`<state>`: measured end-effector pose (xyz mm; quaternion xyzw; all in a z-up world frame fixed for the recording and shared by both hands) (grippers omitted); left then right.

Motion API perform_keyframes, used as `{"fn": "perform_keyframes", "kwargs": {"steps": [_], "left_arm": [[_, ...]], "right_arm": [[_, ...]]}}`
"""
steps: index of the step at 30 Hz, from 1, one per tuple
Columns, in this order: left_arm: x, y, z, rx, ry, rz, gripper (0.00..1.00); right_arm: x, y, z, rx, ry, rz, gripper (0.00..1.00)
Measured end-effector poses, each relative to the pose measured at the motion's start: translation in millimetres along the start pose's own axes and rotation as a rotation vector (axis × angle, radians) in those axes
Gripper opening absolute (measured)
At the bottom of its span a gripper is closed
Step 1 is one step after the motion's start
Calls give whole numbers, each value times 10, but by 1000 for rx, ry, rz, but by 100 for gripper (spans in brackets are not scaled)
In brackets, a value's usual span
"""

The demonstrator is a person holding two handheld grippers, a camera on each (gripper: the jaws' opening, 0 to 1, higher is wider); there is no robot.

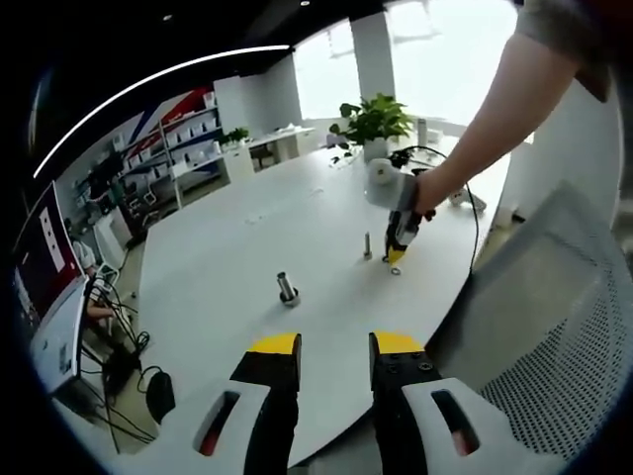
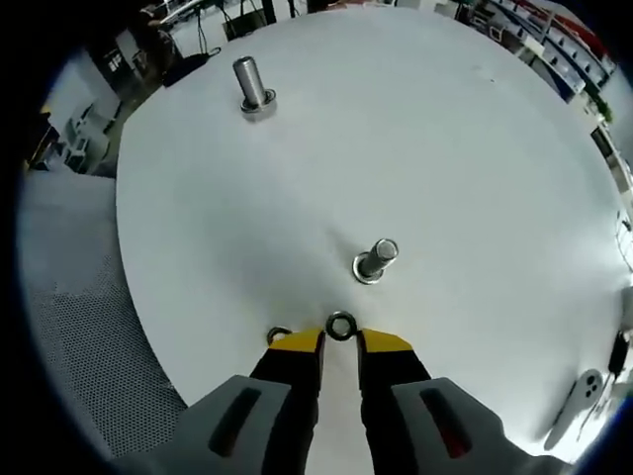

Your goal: Place the washer onto the threaded stud by aligning its center hole with the stud, sliding it down to the base, and recovering from edge contact or off-axis alignment until the washer reaches the visible bottom stop.

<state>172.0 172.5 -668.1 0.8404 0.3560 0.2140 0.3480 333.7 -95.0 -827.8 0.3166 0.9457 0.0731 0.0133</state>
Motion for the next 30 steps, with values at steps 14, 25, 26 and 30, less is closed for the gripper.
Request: {"fn": "perform_keyframes", "kwargs": {"steps": [14, 25, 26, 30], "left_arm": [[0, 10, -6, -5, 3, 1, 26], [9, 14, -13, -12, 9, 1, 26], [8, 14, -13, -11, 9, 1, 26], [-4, 11, -3, -4, 4, 9, 25]], "right_arm": [[10, 58, 10, 53, -33, -66, 17], [43, 114, 25, 134, -57, -129, 15], [38, 119, 34, 140, -60, -126, 15], [57, 131, 38, 161, -78, -139, 15]]}}
Point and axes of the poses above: the point that each gripper's makers call its tool centre point, and the gripper's own axes: z roughly forward along the fingers, x roughly to its left, y roughly out of its top, the point moved 5 cm from there along -z, roughly backward along the fingers, and after that the axes turned 6 degrees about x, right-handed, at the moved point
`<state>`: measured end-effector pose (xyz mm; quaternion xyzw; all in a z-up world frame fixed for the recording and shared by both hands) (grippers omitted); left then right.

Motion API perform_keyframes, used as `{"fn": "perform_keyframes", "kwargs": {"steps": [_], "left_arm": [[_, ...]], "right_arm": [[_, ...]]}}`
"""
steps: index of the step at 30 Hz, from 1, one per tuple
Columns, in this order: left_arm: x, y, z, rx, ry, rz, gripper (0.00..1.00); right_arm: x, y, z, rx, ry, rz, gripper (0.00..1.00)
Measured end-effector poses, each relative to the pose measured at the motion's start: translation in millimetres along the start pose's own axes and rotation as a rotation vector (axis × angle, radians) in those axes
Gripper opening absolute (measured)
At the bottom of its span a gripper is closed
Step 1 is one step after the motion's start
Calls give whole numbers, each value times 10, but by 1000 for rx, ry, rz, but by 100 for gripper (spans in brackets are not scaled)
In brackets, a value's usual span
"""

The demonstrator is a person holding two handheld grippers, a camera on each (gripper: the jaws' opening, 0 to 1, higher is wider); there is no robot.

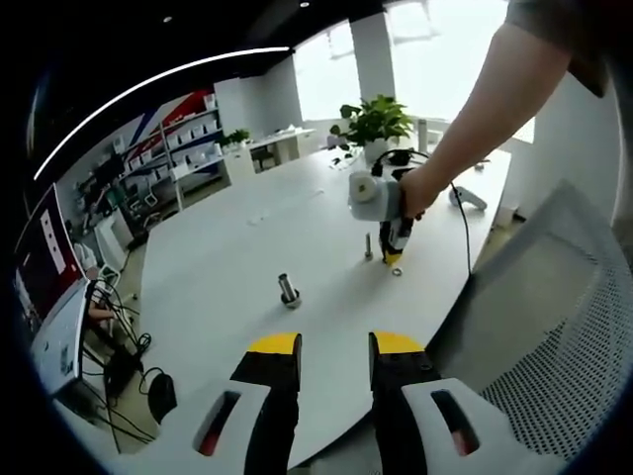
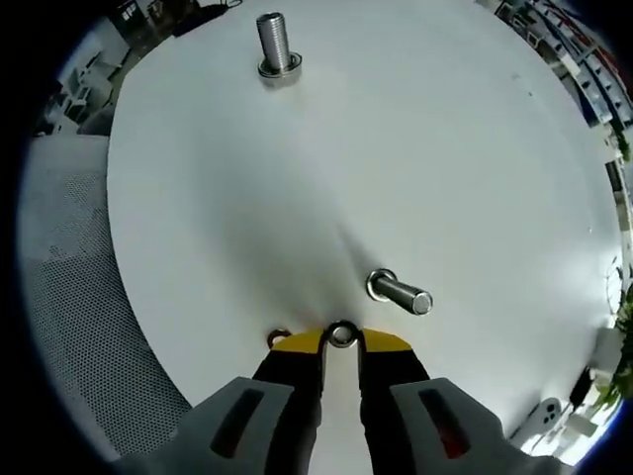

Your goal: Place the washer onto the threaded stud by aligning its center hole with the stud, sliding it down to the base, and recovering from edge contact or off-axis alignment until the washer reaches the visible bottom stop.

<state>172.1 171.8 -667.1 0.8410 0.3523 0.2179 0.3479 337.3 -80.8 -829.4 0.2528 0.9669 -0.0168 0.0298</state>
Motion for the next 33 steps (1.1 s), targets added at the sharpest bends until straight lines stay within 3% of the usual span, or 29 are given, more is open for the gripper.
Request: {"fn": "perform_keyframes", "kwargs": {"steps": [7, 13, 23, 33], "left_arm": [[4, -3, 1, 1, -1, -3, 25], [4, 2, -1, -2, -1, -1, 25], [11, 8, -6, -8, 3, -3, 25], [6, 20, -17, -18, 0, -6, 25]], "right_arm": [[-5, -52, -16, -59, -9, 19, 14], [-13, -113, -15, -143, 7, 131, 14], [-46, -210, -35, -161, 33, 176, 13], [-140, -221, -203, -194, 15, 205, 13]]}}
Point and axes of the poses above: the point that each gripper's makers call its tool centre point, and the gripper's own axes: z roughly forward along the fingers, x roughly to its left, y roughly out of its top, the point moved 5 cm from there along -z, roughly backward along the fingers, and after that the axes turned 6 degrees about x, right-handed, at the moved point
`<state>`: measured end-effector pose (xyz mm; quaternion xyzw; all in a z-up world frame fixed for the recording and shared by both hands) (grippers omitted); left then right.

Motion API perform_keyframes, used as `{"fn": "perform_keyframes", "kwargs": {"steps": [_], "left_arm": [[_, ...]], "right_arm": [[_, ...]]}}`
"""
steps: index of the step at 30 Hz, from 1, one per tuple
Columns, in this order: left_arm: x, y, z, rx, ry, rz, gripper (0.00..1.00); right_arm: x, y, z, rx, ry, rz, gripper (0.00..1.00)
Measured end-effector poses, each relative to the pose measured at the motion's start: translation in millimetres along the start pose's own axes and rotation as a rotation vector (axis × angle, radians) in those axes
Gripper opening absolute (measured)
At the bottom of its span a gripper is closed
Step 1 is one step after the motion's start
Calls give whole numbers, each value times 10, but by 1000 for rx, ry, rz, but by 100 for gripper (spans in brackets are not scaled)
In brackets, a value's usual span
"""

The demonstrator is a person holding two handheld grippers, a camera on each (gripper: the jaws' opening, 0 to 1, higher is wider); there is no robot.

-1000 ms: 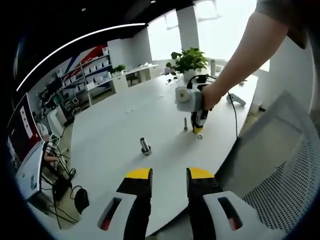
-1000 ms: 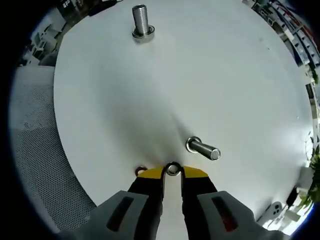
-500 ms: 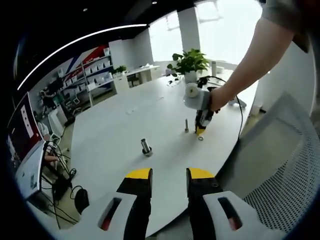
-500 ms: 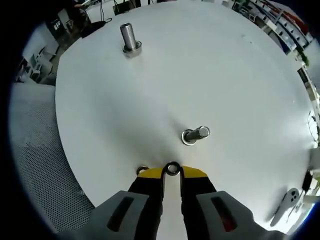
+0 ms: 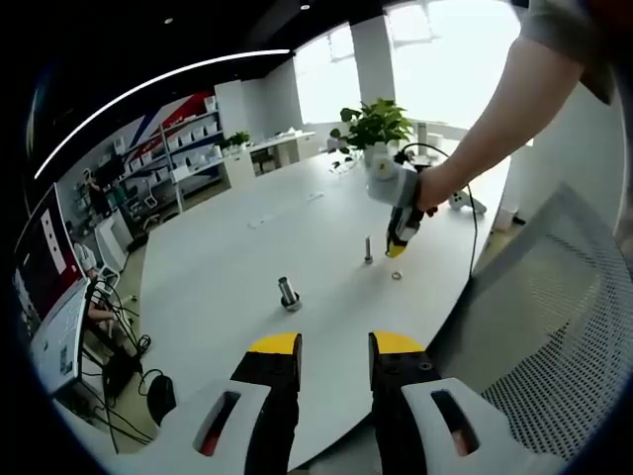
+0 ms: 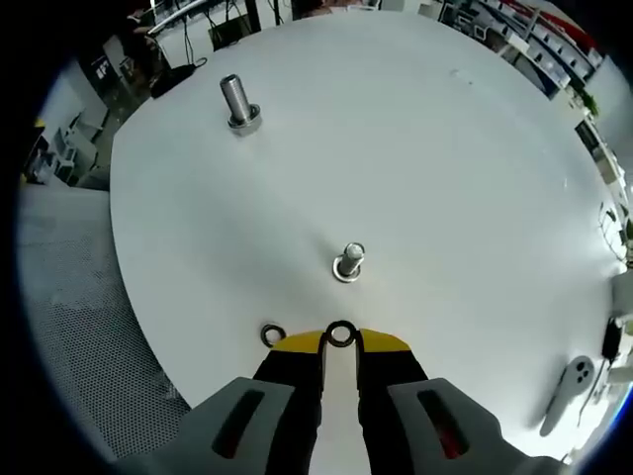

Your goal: Place the washer onto the threaded stud by aligning its center hole with the stud, sliding it down to the base, and recovering from edge contact or off-axis alignment until the washer reaches the visible bottom stop.

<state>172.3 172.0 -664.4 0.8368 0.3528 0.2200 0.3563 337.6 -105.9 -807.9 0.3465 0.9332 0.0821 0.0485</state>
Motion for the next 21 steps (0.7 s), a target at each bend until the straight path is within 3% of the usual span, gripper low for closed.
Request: {"fn": "perform_keyframes", "kwargs": {"steps": [7, 15, 21], "left_arm": [[-3, 8, -4, -7, -5, -6, 25], [-5, 10, -5, -11, -7, -6, 25], [-11, 16, -5, -12, -9, -5, 25]], "right_arm": [[-8, 76, -94, -62, -24, 0, 13], [-22, 89, -138, -70, -24, -20, 13], [-46, 165, -239, -113, -45, -33, 13]]}}
Point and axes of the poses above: the point that each gripper's makers call its tool centre point, and the gripper's own axes: z roughly forward along the fingers, x roughly to its left, y roughly out of its top, the point moved 5 cm from there along -z, roughly backward along the fingers, and after that the axes turned 6 degrees about x, right-handed, at the moved point
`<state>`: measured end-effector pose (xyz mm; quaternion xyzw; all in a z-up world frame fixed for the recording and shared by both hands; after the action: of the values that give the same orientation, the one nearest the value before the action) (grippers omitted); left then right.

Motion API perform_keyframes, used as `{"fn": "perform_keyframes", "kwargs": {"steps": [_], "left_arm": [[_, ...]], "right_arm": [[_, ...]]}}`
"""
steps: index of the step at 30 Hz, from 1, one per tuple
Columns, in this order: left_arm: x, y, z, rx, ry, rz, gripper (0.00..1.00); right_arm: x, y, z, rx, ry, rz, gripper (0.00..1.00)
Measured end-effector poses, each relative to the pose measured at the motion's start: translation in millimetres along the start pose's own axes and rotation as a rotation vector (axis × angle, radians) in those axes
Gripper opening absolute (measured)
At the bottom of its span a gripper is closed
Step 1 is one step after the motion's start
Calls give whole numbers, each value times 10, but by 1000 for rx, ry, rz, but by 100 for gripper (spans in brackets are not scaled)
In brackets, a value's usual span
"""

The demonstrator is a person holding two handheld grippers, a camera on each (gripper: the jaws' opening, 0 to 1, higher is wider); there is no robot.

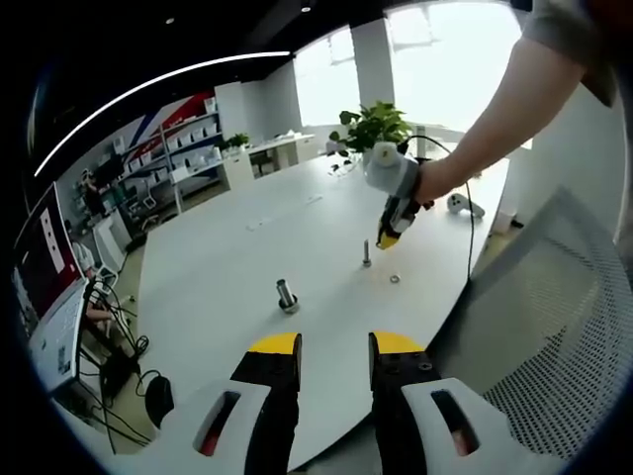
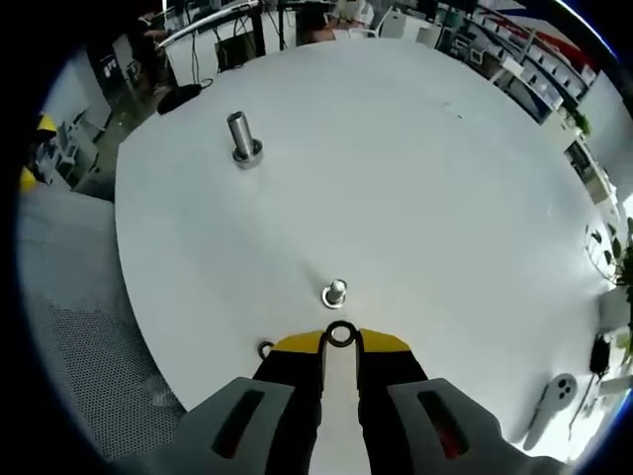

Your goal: Place the washer onto the threaded stud by aligning its center hole with the stud, sliding it down to the base, and recovering from edge contact or off-axis alignment until the washer reaches the visible bottom stop.

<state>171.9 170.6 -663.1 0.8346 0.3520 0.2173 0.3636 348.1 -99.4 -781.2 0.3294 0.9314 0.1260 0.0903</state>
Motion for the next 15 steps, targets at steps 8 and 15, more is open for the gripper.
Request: {"fn": "perform_keyframes", "kwargs": {"steps": [8, 15], "left_arm": [[0, 2, 1, -1, -2, 1, 25], [-1, 0, 0, 1, -4, 2, 25]], "right_arm": [[-22, 86, -49, -37, -17, -23, 13], [-51, 144, -78, -59, -30, -35, 13]]}}
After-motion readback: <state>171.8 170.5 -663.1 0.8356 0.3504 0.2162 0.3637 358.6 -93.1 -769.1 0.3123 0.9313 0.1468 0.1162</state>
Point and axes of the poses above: the point that each gripper's makers call its tool centre point, and the gripper's own axes: z roughly forward along the fingers, x roughly to its left, y roughly out of its top, the point moved 5 cm from there along -z, roughly backward along the fingers, and after that the axes turned 6 degrees about x, right-handed, at the moved point
